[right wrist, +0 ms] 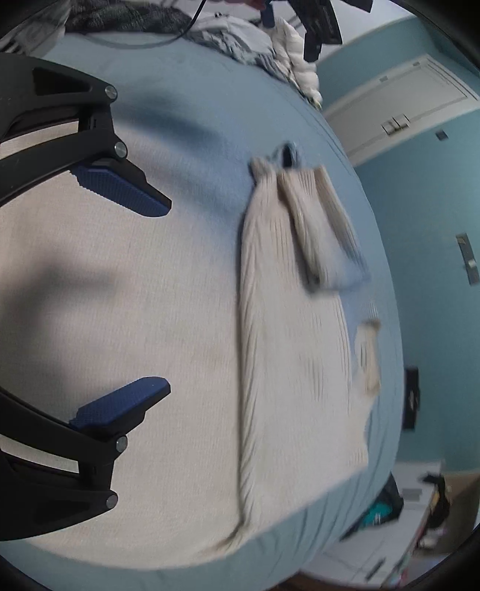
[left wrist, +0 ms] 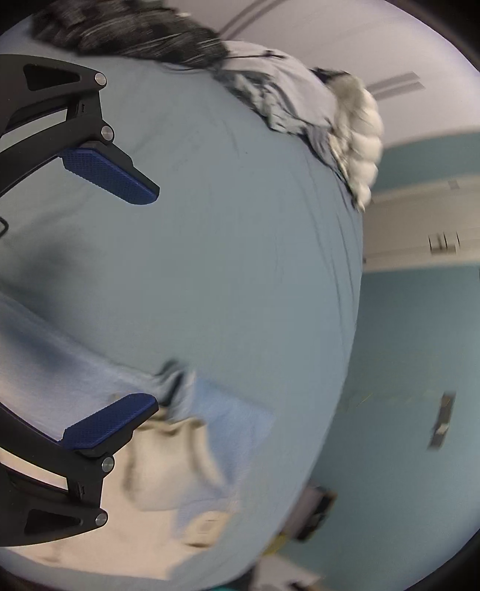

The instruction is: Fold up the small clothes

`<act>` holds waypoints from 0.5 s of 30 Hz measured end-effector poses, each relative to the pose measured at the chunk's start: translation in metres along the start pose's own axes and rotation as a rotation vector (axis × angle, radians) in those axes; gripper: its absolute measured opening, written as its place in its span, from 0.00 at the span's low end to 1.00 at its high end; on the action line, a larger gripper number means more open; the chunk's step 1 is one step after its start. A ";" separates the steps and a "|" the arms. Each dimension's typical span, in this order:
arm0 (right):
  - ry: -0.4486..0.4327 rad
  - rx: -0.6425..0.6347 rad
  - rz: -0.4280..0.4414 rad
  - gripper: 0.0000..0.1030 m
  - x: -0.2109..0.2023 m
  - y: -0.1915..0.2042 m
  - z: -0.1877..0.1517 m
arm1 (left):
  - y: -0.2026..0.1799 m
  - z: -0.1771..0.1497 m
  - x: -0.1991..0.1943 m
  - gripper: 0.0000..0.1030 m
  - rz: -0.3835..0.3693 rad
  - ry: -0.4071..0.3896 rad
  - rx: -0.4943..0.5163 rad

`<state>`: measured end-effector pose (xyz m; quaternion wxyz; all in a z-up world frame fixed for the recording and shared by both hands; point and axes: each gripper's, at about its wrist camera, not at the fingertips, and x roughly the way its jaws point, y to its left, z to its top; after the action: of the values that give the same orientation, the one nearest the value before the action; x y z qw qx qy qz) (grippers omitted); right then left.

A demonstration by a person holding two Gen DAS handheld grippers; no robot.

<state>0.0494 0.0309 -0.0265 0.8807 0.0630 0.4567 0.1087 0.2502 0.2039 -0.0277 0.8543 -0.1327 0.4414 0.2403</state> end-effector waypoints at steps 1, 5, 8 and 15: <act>0.027 -0.030 0.039 0.84 0.010 0.021 0.020 | 0.013 0.005 0.005 1.00 0.012 -0.026 -0.050; 0.181 -0.105 0.028 0.84 0.062 0.086 0.096 | 0.045 0.016 0.016 1.00 0.055 -0.060 -0.155; 0.259 -0.124 0.071 0.84 0.113 0.128 0.145 | 0.061 0.020 0.023 1.00 0.050 -0.064 -0.170; 0.445 -0.290 -0.174 0.74 0.219 0.182 0.167 | 0.070 0.018 0.042 1.00 -0.025 0.029 -0.177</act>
<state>0.2840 0.2600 -0.0652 0.7648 -0.1283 0.6221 0.1078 0.2467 0.2833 -0.0523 0.8357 -0.2166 0.4290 0.2657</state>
